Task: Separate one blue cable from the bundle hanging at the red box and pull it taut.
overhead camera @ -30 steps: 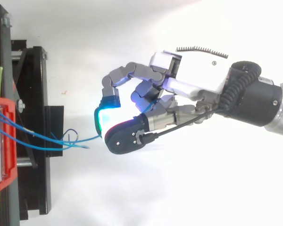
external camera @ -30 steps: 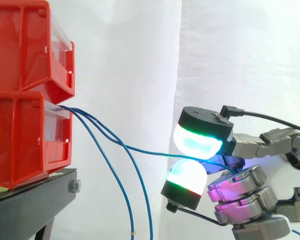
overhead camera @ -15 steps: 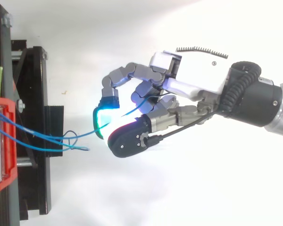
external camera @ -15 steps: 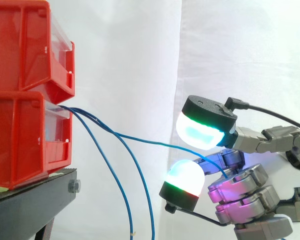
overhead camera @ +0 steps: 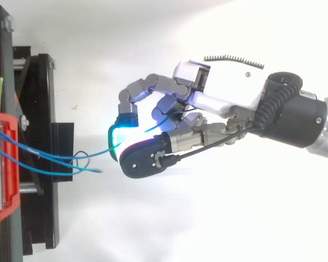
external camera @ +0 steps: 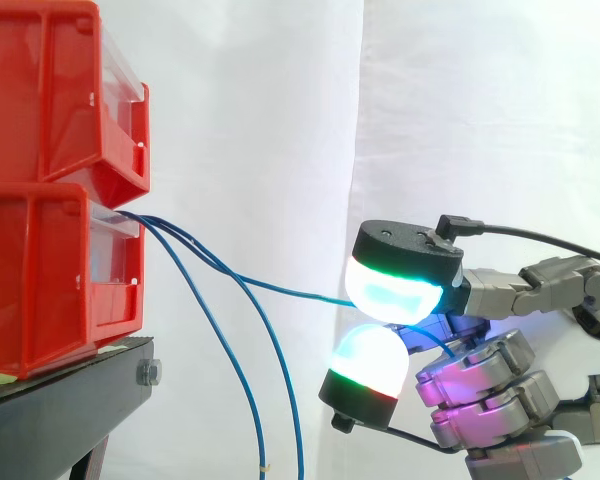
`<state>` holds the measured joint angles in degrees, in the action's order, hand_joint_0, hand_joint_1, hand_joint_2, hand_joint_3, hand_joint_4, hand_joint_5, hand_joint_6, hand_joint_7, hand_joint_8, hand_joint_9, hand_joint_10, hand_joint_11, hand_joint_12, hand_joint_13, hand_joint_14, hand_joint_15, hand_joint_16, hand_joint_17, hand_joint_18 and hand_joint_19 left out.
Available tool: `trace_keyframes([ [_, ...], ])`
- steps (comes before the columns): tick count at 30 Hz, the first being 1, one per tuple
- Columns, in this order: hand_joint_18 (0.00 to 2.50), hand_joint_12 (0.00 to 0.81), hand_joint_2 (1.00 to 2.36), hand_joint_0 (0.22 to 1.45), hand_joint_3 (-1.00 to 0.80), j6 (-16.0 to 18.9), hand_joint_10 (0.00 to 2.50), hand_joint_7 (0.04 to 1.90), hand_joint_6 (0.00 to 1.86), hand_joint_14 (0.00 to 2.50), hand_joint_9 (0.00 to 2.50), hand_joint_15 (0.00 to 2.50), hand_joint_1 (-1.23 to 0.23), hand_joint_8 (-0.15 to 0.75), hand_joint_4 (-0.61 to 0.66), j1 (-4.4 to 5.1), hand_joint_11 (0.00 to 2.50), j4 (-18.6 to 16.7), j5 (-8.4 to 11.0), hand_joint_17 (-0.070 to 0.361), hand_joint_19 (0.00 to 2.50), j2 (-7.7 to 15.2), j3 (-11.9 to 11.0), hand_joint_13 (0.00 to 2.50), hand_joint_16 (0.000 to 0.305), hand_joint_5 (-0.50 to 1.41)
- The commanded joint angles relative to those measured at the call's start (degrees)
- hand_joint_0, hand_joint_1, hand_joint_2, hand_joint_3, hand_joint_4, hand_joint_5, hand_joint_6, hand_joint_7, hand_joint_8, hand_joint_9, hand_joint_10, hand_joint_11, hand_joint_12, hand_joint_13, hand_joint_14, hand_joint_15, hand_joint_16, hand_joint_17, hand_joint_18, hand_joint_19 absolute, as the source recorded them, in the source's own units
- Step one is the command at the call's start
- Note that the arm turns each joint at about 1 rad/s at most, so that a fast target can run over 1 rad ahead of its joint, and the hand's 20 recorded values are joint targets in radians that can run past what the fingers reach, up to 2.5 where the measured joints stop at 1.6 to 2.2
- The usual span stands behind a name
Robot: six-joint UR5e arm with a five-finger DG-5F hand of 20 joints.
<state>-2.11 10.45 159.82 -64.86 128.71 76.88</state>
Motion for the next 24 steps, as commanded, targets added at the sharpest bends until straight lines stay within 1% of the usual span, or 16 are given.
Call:
trace_keyframes([
  [1, 1.39, 0.39, 1.02, 0.64, -0.31, 0.0, 1.51, 1.21, 0.83, 2.5, 1.05, 1.48, -0.65, 0.326, 0.14, 0.01, 1.71, 0.0, 0.0, 0.105, 1.44, 0.0, 0.0, 0.95, 0.047, -0.18],
  [5, 1.39, 0.398, 1.02, 0.64, -0.24, 0.0, 1.52, 1.24, 0.83, 2.5, 1.04, 1.5, -0.68, 0.323, 0.14, -0.08, 1.72, 0.1, 0.0, 0.105, 1.44, 0.0, 0.0, 0.95, 0.047, -0.18],
  [6, 1.39, 0.398, 1.02, 0.64, -0.27, 0.0, 1.51, 1.23, 0.83, 2.5, 1.04, 1.5, -0.68, 0.331, 0.15, 0.01, 1.72, 0.1, 0.0, 0.106, 1.44, 0.0, 0.0, 0.95, 0.047, -0.18],
  [7, 1.39, 0.39, 1.01, 0.61, -0.38, 0.0, 1.52, 1.22, 0.83, 2.5, 1.04, 1.48, -0.66, 0.324, 0.16, 0.01, 1.7, 0.1, 0.0, 0.105, 1.45, 0.0, 0.0, 0.95, 0.047, -0.18],
  [8, 1.39, 0.401, 1.0, 0.59, -0.45, 0.0, 1.52, 1.22, 0.83, 2.5, 1.04, 1.48, -0.62, 0.329, 0.16, 0.01, 1.7, 0.1, 0.0, 0.108, 1.45, 0.0, 0.0, 0.95, 0.048, -0.18],
  [9, 1.39, 0.395, 1.0, 0.58, -0.48, 0.0, 1.52, 1.21, 0.83, 2.5, 1.05, 1.49, -0.6, 0.336, 0.17, 0.01, 1.71, 0.1, 0.0, 0.109, 1.46, 0.0, 0.0, 0.95, 0.048, -0.18],
  [10, 1.4, 0.399, 1.0, 0.56, -0.5, 0.0, 1.52, 1.21, 0.83, 2.5, 1.06, 1.48, -0.55, 0.339, 0.17, 0.01, 1.7, 0.1, 0.0, 0.11, 1.45, 0.0, 0.0, 0.95, 0.049, -0.18],
  [15, 1.41, 0.402, 1.0, 0.55, -0.5, 0.0, 1.49, 1.19, 0.83, 2.5, 1.06, 1.47, -0.47, 0.342, 0.17, 0.01, 1.71, 0.0, 0.0, 0.117, 1.45, 0.0, 0.0, 0.95, 0.052, -0.18],
  [16, 1.41, 0.4, 1.0, 0.55, -0.5, 0.0, 1.49, 1.19, 0.83, 2.5, 1.06, 1.44, -0.47, 0.341, 0.17, 0.01, 1.71, 0.0, 0.0, 0.114, 1.44, 0.0, 0.0, 0.95, 0.051, -0.18],
  [21, 1.4, 0.401, 1.0, 0.55, -0.5, 0.0, 1.45, 1.21, 0.82, 2.5, 1.07, 1.45, -0.46, 0.347, 0.17, 0.01, 1.74, 0.0, 0.0, 0.116, 1.44, 0.0, 0.0, 0.94, 0.051, -0.18],
  [24, 1.43, 0.42, 1.0, 0.51, -0.5, 0.0, 1.47, 1.2, 0.82, 2.5, 1.07, 1.44, -0.48, 0.352, 0.18, 0.01, 1.71, 0.0, -0.09, 0.127, 1.43, 0.0, 0.0, 0.96, 0.056, -0.18],
])
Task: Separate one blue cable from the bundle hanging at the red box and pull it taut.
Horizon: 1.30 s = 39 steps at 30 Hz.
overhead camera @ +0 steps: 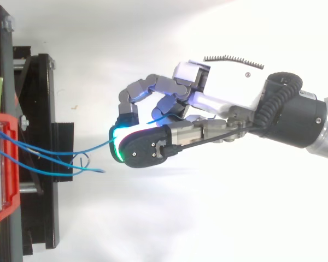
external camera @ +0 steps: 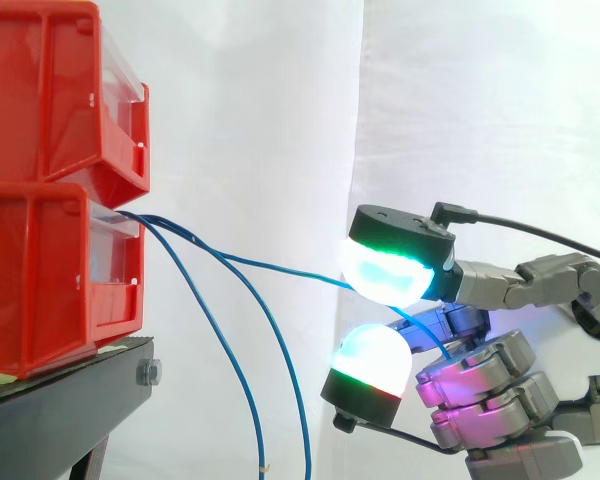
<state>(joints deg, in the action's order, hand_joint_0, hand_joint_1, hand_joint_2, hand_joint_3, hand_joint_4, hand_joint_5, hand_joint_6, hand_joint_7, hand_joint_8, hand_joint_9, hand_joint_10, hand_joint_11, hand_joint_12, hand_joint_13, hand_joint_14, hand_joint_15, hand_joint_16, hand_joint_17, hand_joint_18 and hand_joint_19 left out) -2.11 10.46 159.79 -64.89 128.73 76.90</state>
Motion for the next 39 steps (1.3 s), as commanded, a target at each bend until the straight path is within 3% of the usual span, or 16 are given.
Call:
trace_keyframes([
  [1, 1.44, 0.427, 1.0, 0.48, -0.5, 0.0, 1.48, 1.2, 0.81, 2.5, 1.07, 1.44, -0.51, 0.367, 0.19, 0.0, 1.69, 0.0, -0.06, 0.132, 1.42, -0.1, 0.0, 0.96, 0.059, -0.18],
  [4, 1.47, 0.445, 1.0, 0.45, -0.5, 0.0, 1.5, 1.19, 0.81, 2.5, 1.07, 1.39, -0.56, 0.384, 0.2, 0.0, 1.64, 0.0, -0.06, 0.146, 1.38, -0.1, -0.1, 0.98, 0.065, -0.18],
  [7, 1.48, 0.446, 1.0, 0.43, -0.5, 0.1, 1.53, 1.17, 0.81, 2.5, 1.07, 1.37, -0.51, 0.393, 0.21, 0.0, 1.61, 0.0, -0.06, 0.151, 1.36, 0.0, 0.0, 0.98, 0.067, -0.17],
  [12, 1.38, 0.39, 1.0, 0.6, -0.5, 0.0, 1.34, 1.23, 0.79, 2.5, 1.11, 1.44, -0.37, 0.323, 0.14, 0.0, 1.77, 0.0, -0.06, 0.107, 1.46, 0.0, -0.1, 0.96, 0.047, -0.17],
  [15, 1.38, 0.385, 1.01, 0.64, -0.38, 0.1, 1.34, 1.19, 0.8, 2.5, 1.12, 1.43, -0.44, 0.321, 0.15, 0.0, 1.78, 0.0, -0.06, 0.105, 1.45, -0.1, 0.0, 0.96, 0.046, -0.16],
  [22, 1.38, 0.394, 1.02, 0.63, -0.19, 0.0, 1.33, 1.25, 0.75, 2.5, 1.1, 1.48, -0.54, 0.324, 0.15, 0.0, 1.81, 0.0, -0.06, 0.107, 1.44, 0.0, 0.0, 0.97, 0.047, -0.15],
  [39, 1.38, 0.391, 1.02, 0.65, -0.18, 0.0, 1.5, 1.21, 0.84, 2.5, 1.03, 1.48, -0.72, 0.321, 0.13, 0.09, 1.71, -0.2, 0.02, 0.105, 1.44, 0.0, 0.0, 0.96, 0.047, -0.2],
])
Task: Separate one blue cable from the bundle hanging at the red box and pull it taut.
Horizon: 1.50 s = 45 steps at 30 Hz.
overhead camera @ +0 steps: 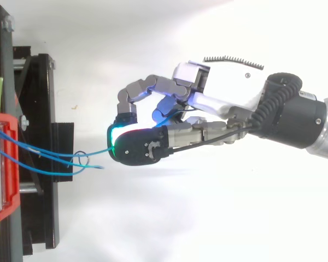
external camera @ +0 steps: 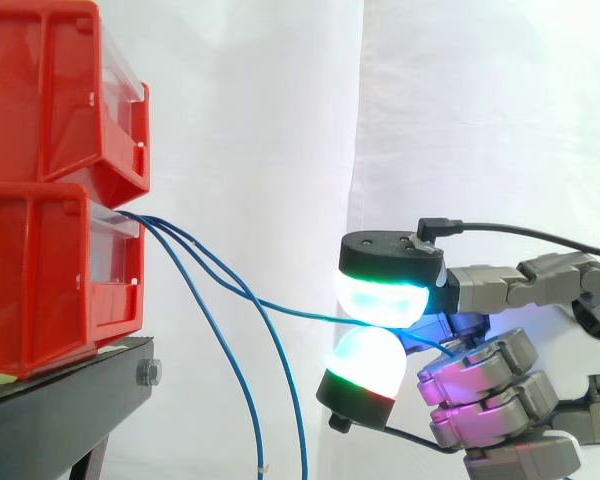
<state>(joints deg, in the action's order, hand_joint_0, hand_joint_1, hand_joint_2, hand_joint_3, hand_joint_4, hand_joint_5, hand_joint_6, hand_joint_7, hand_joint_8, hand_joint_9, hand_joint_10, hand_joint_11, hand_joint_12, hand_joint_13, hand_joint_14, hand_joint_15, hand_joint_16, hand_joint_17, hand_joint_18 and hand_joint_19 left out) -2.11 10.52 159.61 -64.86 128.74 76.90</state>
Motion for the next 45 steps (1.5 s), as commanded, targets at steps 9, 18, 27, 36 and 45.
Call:
trace_keyframes([
  [9, 1.38, 0.395, 1.02, 0.68, -0.26, -0.1, 1.53, 1.25, 0.86, 2.46, 1.02, 1.52, -0.78, 0.316, 0.08, 0.11, 1.7, 0.0, 0.09, 0.103, 1.44, 0.0, 0.0, 0.98, 0.046, -0.2],
  [18, 1.38, 0.376, 1.03, 0.72, -0.17, 0.2, 1.59, 1.34, 0.88, 2.47, 1.03, 1.5, -0.81, 0.304, -0.14, 0.11, 1.66, 0.1, 0.09, 0.1, 1.44, 0.0, 0.0, 0.98, 0.045, -0.2],
  [27, 1.39, 0.377, 1.03, 0.71, -0.08, 0.0, 1.6, 1.42, 0.89, 2.5, 1.07, 1.49, -0.79, 0.309, -0.18, 0.38, 1.69, 0.0, 0.35, 0.098, 1.44, 0.0, 0.0, 1.0, 0.044, -0.19],
  [36, 1.4, 0.375, 1.03, 0.71, -0.06, -0.5, 1.73, 1.43, 0.89, 2.5, 1.06, 1.52, -0.78, 0.311, -0.16, 0.9, 1.71, 0.1, 0.09, 0.096, 1.45, 0.0, 0.0, 1.0, 0.043, -0.19],
  [45, 1.4, 0.38, 1.03, 0.71, -0.05, -0.4, 1.77, 1.43, 0.89, 2.5, 1.06, 1.52, -0.78, 0.312, -0.15, 0.9, 1.67, 0.1, 0.0, 0.098, 1.44, 0.0, 0.0, 1.0, 0.044, -0.19],
])
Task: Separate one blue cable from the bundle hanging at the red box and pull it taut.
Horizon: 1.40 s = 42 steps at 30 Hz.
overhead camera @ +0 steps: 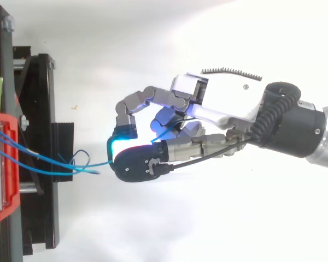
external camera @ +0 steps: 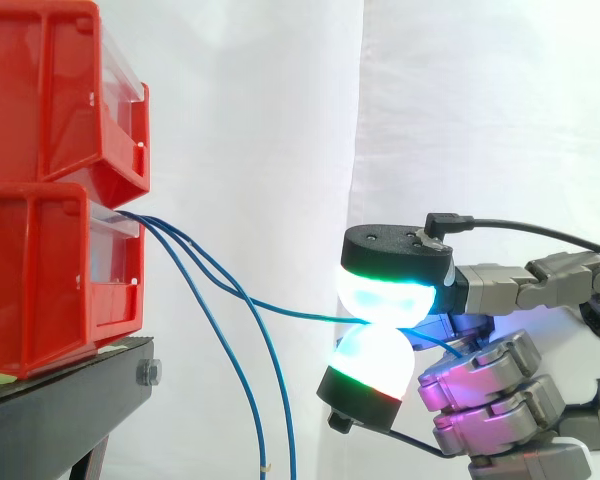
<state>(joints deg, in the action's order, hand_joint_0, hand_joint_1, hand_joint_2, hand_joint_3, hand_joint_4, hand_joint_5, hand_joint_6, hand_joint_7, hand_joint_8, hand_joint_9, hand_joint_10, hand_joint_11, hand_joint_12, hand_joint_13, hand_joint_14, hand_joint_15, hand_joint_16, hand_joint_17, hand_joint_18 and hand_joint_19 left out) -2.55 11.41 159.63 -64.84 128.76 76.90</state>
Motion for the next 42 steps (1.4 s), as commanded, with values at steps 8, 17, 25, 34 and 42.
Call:
trace_keyframes([
  [8, 1.44, 0.38, 1.03, 0.72, -0.05, -0.1, 1.98, 1.43, 0.89, 2.5, 1.03, 1.53, -0.77, 0.319, -0.14, 0.02, 1.69, 0.2, 0.06, 0.098, 1.51, -0.1, 0.0, 0.98, 0.044, -0.19],
  [17, 1.45, 0.385, 1.03, 0.72, -0.06, 0.0, 2.08, 1.41, 0.89, 2.5, 1.02, 1.53, -0.77, 0.323, -0.12, 0.02, 1.65, 0.9, -0.11, 0.099, 1.52, 0.0, 0.0, 0.97, 0.044, -0.19],
  [25, 1.45, 0.383, 1.03, 0.72, -0.05, 0.4, 2.08, 1.42, 0.89, 2.5, 1.02, 1.5, -0.77, 0.319, -0.13, -0.6, 1.66, 4.1, -7.23, 0.098, 1.5, -0.1, 0.0, 0.97, 0.044, -0.19],
  [34, 1.44, 0.381, 1.03, 0.71, -0.05, 0.2, 2.05, 1.41, 0.89, 2.5, 1.04, 1.5, -0.78, 0.32, -0.14, -1.56, 1.67, 4.7, -16.9, 0.095, 1.5, -0.3, 0.8, 0.97, 0.042, -0.18],
  [42, 1.43, 0.381, 1.03, 0.71, -0.05, 0.0, 2.03, 1.42, 0.89, 2.5, 1.05, 1.5, -0.78, 0.319, -0.14, -1.3, 1.71, 1.3, -13.29, 0.098, 1.49, -5.5, 8.0, 0.97, 0.044, -0.18],
])
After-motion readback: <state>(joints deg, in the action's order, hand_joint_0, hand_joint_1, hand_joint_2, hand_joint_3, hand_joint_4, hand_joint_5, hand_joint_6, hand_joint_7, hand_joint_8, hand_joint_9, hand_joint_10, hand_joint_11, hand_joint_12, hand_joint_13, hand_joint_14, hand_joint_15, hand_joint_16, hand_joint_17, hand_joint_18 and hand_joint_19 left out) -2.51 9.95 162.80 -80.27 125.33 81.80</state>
